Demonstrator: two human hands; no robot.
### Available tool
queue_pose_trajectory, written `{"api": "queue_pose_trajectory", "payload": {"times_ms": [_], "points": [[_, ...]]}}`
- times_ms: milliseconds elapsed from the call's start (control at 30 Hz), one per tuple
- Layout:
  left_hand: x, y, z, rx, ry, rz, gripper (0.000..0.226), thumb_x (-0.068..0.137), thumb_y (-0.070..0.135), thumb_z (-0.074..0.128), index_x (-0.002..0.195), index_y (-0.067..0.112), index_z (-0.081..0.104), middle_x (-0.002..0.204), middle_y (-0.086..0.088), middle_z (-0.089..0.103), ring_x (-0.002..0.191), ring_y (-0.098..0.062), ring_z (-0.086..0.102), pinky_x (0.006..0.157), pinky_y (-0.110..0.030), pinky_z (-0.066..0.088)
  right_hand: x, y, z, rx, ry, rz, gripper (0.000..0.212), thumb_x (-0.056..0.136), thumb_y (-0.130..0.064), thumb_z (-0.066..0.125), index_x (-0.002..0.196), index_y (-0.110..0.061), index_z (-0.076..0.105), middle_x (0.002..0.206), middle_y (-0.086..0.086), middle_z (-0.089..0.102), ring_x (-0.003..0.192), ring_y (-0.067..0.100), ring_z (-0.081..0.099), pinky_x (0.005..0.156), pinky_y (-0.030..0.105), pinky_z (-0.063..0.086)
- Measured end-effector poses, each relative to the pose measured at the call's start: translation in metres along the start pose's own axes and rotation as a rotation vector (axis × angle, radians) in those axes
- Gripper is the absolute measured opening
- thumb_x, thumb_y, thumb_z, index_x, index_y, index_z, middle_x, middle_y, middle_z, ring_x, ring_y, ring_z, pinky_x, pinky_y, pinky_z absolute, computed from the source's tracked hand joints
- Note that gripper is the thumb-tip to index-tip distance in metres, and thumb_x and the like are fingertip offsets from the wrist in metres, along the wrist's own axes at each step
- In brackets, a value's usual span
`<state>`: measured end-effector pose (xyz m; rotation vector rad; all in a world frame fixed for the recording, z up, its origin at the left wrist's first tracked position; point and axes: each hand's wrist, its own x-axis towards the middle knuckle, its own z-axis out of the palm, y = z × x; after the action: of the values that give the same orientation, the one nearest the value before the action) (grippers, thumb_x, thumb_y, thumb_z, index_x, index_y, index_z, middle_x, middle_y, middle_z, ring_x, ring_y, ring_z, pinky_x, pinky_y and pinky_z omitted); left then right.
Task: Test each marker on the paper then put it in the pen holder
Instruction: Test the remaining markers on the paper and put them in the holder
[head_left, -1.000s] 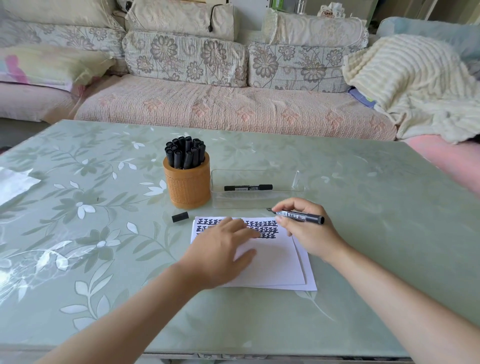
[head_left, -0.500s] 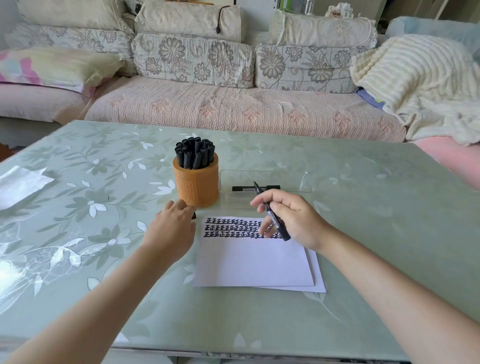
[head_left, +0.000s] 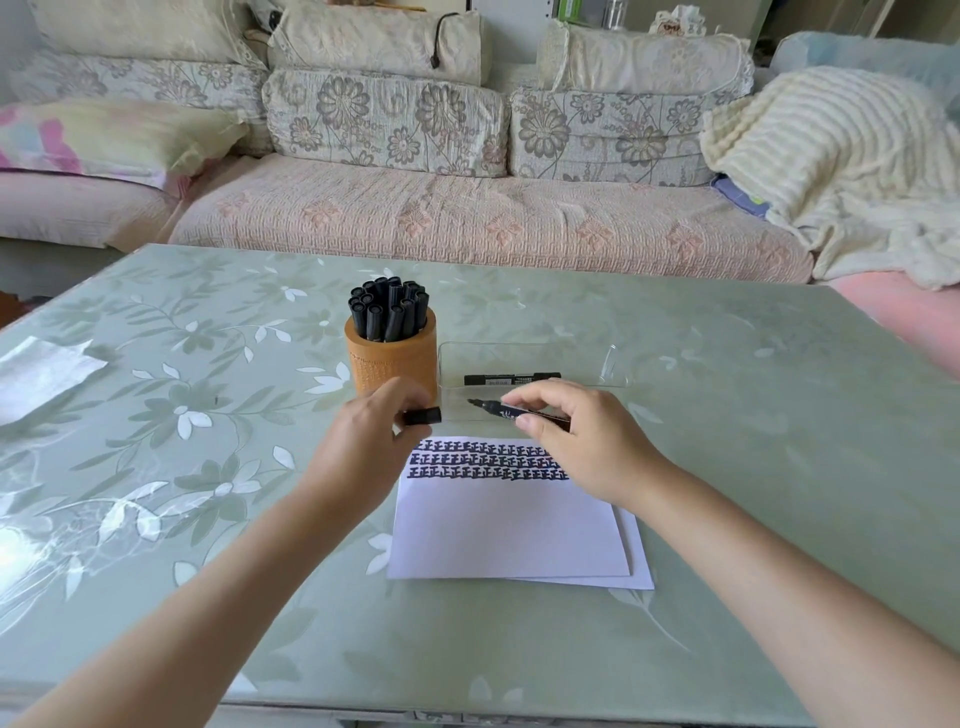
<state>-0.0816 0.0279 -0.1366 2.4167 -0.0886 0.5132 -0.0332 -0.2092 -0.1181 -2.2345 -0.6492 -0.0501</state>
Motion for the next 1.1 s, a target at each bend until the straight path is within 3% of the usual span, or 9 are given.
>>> {"api": "queue_pose_trajectory", "payload": {"times_ms": [67,433,600,667,867,933,1000,1100], "points": [[-0.001,0.006,0.0,-0.006,0.006,0.027,0.019,0.082,0.005,0.069,0.094,0.018,0.065,0.085,0.019,0.062,0.085,0.005,0.055,0.069,-0.005,0.04,-0.001,-0.003,-0.001,-0.045,0.006,-0.013,0.022,0.09,-0.023,0.065,0.107,-0.036,0.069,0.103,-0.023,0.067,0.098,-0.002,0.061,0.087,0.025,0.049],[-0.003,0.016,0.005,-0.021,-0.037,0.171,0.017,0.085,0.014,0.07,0.096,0.025,0.067,0.087,0.016,0.061,0.08,-0.003,0.057,0.066,-0.01,0.041,0.0,-0.002,0.002,-0.143,-0.009,-0.088,0.019,0.09,-0.023,0.066,0.104,-0.035,0.071,0.103,-0.023,0.066,0.1,0.001,0.06,0.088,0.031,0.05],[-0.005,0.019,0.01,-0.02,-0.083,0.203,0.016,0.087,0.014,0.068,0.098,0.024,0.067,0.085,0.016,0.059,0.08,0.0,0.055,0.067,-0.008,0.039,-0.002,-0.002,0.006,-0.107,-0.05,-0.131,0.027,0.085,-0.021,0.072,0.109,-0.033,0.07,0.103,-0.021,0.065,0.1,0.0,0.06,0.086,0.022,0.049],[-0.005,0.018,0.008,-0.015,-0.085,0.209,0.014,0.088,0.015,0.067,0.1,0.023,0.068,0.084,0.016,0.059,0.079,0.0,0.054,0.066,-0.009,0.04,-0.002,-0.001,0.007,-0.103,-0.051,-0.144,0.032,0.081,-0.018,0.076,0.11,-0.029,0.07,0.102,-0.02,0.065,0.099,-0.001,0.059,0.087,0.017,0.046],[-0.004,0.017,0.004,0.021,-0.104,0.231,0.01,0.092,0.021,0.062,0.098,0.023,0.071,0.078,0.008,0.061,0.074,-0.005,0.053,0.062,-0.023,0.042,-0.003,-0.004,0.009,-0.183,0.03,-0.21,0.018,0.086,-0.021,0.071,0.102,-0.028,0.072,0.097,-0.017,0.069,0.086,-0.003,0.059,0.073,0.023,0.048],[-0.004,0.017,0.002,0.025,-0.117,0.257,0.011,0.093,0.024,0.061,0.096,0.023,0.071,0.075,0.007,0.059,0.07,-0.009,0.052,0.059,-0.027,0.042,-0.005,-0.006,0.012,-0.193,0.032,-0.227,0.018,0.086,-0.024,0.069,0.103,-0.026,0.073,0.097,-0.015,0.071,0.091,0.0,0.06,0.076,0.024,0.048],[-0.004,0.016,0.0,0.025,-0.131,0.278,0.016,0.092,0.03,0.057,0.094,0.024,0.071,0.073,0.008,0.056,0.069,-0.011,0.051,0.059,-0.03,0.043,-0.006,-0.008,0.015,-0.189,0.008,-0.213,0.019,0.088,-0.024,0.067,0.106,-0.024,0.074,0.099,-0.014,0.072,0.092,0.004,0.061,0.078,0.024,0.048],[-0.008,0.014,-0.002,0.012,-0.154,0.293,0.018,0.091,0.03,0.056,0.092,0.023,0.072,0.073,0.01,0.055,0.069,-0.009,0.052,0.058,-0.025,0.042,-0.007,-0.012,0.017,-0.187,-0.085,-0.166,0.016,0.093,-0.024,0.063,0.106,-0.024,0.072,0.088,-0.012,0.069,0.079,0.008,0.055,0.07,0.026,0.044]]}}
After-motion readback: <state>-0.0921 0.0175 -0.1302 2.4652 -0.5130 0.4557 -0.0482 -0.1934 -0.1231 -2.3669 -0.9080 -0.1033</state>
